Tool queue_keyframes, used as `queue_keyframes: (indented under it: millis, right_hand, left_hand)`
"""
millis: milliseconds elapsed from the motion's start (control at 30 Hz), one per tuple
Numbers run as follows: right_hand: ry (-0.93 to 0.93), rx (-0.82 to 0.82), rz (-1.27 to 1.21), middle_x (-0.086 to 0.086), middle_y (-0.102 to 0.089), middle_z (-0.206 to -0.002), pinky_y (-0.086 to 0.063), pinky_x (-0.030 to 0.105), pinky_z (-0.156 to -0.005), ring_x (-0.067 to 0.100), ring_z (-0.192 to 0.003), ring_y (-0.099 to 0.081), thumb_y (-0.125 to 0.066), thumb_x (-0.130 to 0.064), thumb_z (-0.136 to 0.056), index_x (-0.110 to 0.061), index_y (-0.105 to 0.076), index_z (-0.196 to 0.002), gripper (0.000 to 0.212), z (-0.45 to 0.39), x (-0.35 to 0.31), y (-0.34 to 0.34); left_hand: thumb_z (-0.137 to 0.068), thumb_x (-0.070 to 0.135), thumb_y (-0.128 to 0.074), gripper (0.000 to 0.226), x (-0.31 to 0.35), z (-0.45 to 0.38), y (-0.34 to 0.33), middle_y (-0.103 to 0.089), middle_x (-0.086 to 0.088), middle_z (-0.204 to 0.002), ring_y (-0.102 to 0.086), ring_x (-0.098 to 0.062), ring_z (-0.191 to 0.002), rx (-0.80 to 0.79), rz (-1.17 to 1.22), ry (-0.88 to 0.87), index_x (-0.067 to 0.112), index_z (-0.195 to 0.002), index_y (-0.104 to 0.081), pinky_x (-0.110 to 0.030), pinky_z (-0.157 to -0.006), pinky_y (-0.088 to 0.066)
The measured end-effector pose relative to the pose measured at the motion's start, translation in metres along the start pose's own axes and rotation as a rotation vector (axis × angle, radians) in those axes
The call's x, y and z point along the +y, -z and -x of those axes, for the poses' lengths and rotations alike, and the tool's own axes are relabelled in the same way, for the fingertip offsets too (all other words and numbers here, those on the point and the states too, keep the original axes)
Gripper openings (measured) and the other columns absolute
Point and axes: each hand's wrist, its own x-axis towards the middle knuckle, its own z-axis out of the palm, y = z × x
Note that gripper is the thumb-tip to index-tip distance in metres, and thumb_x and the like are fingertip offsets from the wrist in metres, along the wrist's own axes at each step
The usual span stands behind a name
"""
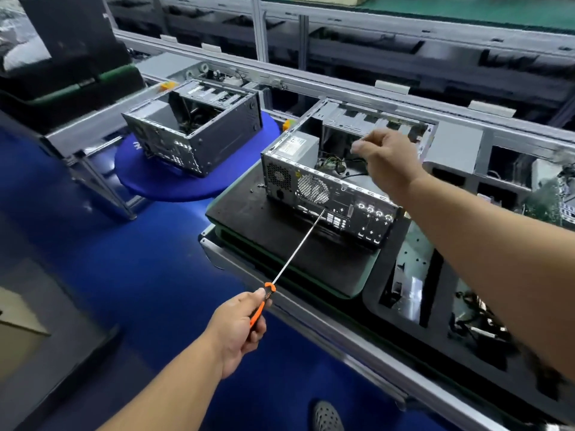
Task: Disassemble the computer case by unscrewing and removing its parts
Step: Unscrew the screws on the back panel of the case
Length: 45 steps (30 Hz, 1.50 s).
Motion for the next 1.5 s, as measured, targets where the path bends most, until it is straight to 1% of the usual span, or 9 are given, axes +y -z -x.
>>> queue_keyframes:
  millis: [133, 167, 267, 400, 800, 1067, 1267, 1400, 1500]
  right_hand:
    - [-0.237, -0.187, -0.035, -0.006, -0.06, -0.067, -0.036, 0.026, -0.055, 0.018, -0.064, -0.049, -0.067, -0.017, -0.082, -0.016, -0.072, -0.08, 0.005, 0.014, 0.052, -0.057]
    - [-0.338, -0.142, -0.003, -0.004, -0.056, -0.069, -0.036, 0.024, -0.056, 0.018, -0.062, -0.047, -0.063, -0.011, -0.081, -0.016, -0.07, -0.083, 0.008, 0.023, 0.075, -0.069]
    - [-0.879, 0.053, -0.44, -0.003, -0.031, -0.053, -0.022, 0.02, -0.046, 0.013, -0.043, -0.024, -0.05, -0.013, -0.087, -0.014, -0.061, -0.082, 0.012, 0.052, 0.126, -0.094]
    - [-1.088, 0.184, -0.705, -0.002, -0.034, -0.054, -0.028, 0.021, -0.054, 0.014, -0.047, -0.026, -0.039, -0.011, -0.089, -0.015, -0.063, -0.079, 0.026, 0.043, 0.148, -0.105]
    - [-1.048, 0.069, -1.179, 0.006, -0.061, -0.075, -0.045, 0.023, -0.059, 0.015, -0.062, -0.055, -0.057, -0.031, -0.099, -0.006, -0.065, -0.081, 0.032, 0.007, 0.142, -0.131]
    - [-1.038, -0.124, -0.983, -0.001, -0.058, -0.072, -0.033, 0.017, -0.048, 0.007, -0.06, -0.048, -0.057, -0.028, -0.102, -0.012, -0.066, -0.08, 0.029, -0.002, 0.131, -0.151]
    - [-1.104, -0.075, -0.865, -0.002, -0.052, -0.071, -0.031, 0.011, -0.034, 0.004, -0.05, -0.039, -0.044, -0.021, -0.108, -0.016, -0.055, -0.079, 0.031, -0.013, 0.133, -0.161]
    - [-1.07, -0.206, -0.515, 0.005, -0.052, -0.067, -0.031, 0.013, -0.037, 0.009, -0.048, -0.039, -0.035, -0.008, -0.098, -0.012, -0.057, -0.079, 0.029, -0.012, 0.134, -0.171]
    - [-0.921, -0.246, -0.345, 0.01, -0.058, -0.078, -0.037, 0.019, -0.045, 0.012, -0.051, -0.047, -0.046, -0.011, -0.098, -0.014, -0.059, -0.081, 0.021, -0.018, 0.119, -0.177]
  left_hand:
    - [-0.102, 0.045, -0.064, 0.037, 0.0, -0.001, 0.004, -0.055, -0.006, -0.07, -0.048, -0.01, -0.055, 0.005, -0.025, -0.029, 0.011, -0.105, -0.076, -0.023, -0.049, -0.037]
    - [-0.101, 0.046, -0.063, 0.035, 0.0, 0.0, 0.006, -0.055, -0.006, -0.071, -0.048, -0.01, -0.055, 0.007, -0.037, -0.039, 0.013, -0.102, -0.076, -0.022, -0.049, -0.037]
    - [-0.102, 0.046, -0.061, 0.032, 0.0, 0.003, 0.011, -0.056, -0.006, -0.07, -0.047, -0.01, -0.057, 0.007, -0.077, -0.069, 0.02, -0.093, -0.078, -0.023, -0.05, -0.037]
    - [-0.103, 0.044, -0.06, 0.031, 0.0, 0.005, 0.012, -0.056, -0.007, -0.07, -0.046, -0.011, -0.057, 0.012, -0.088, -0.085, 0.022, -0.092, -0.079, -0.023, -0.05, -0.036]
    - [-0.105, 0.042, -0.059, 0.034, -0.014, 0.016, 0.031, -0.052, -0.01, -0.069, -0.042, -0.013, -0.055, 0.105, -0.058, -0.047, 0.015, -0.098, -0.078, -0.025, -0.05, -0.033]
    - [-0.102, 0.045, -0.06, 0.032, -0.011, 0.026, 0.036, -0.051, -0.01, -0.066, -0.041, -0.013, -0.054, 0.142, -0.1, -0.092, 0.02, -0.092, -0.079, -0.024, -0.049, -0.033]
    - [-0.105, 0.041, -0.06, 0.033, -0.013, 0.025, 0.044, -0.049, -0.011, -0.066, -0.038, -0.014, -0.054, 0.214, -0.053, -0.074, 0.016, -0.094, -0.078, -0.025, -0.049, -0.029]
    - [-0.101, 0.041, -0.064, 0.036, -0.013, 0.021, 0.056, -0.047, -0.012, -0.064, -0.035, -0.016, -0.052, 0.298, 0.155, -0.084, 0.008, -0.099, -0.078, -0.026, -0.046, -0.025]
    - [-0.099, 0.04, -0.066, 0.037, -0.001, 0.011, 0.06, -0.045, -0.011, -0.062, -0.032, -0.017, -0.05, 0.307, 0.293, -0.129, 0.006, -0.1, -0.078, -0.026, -0.045, -0.025]
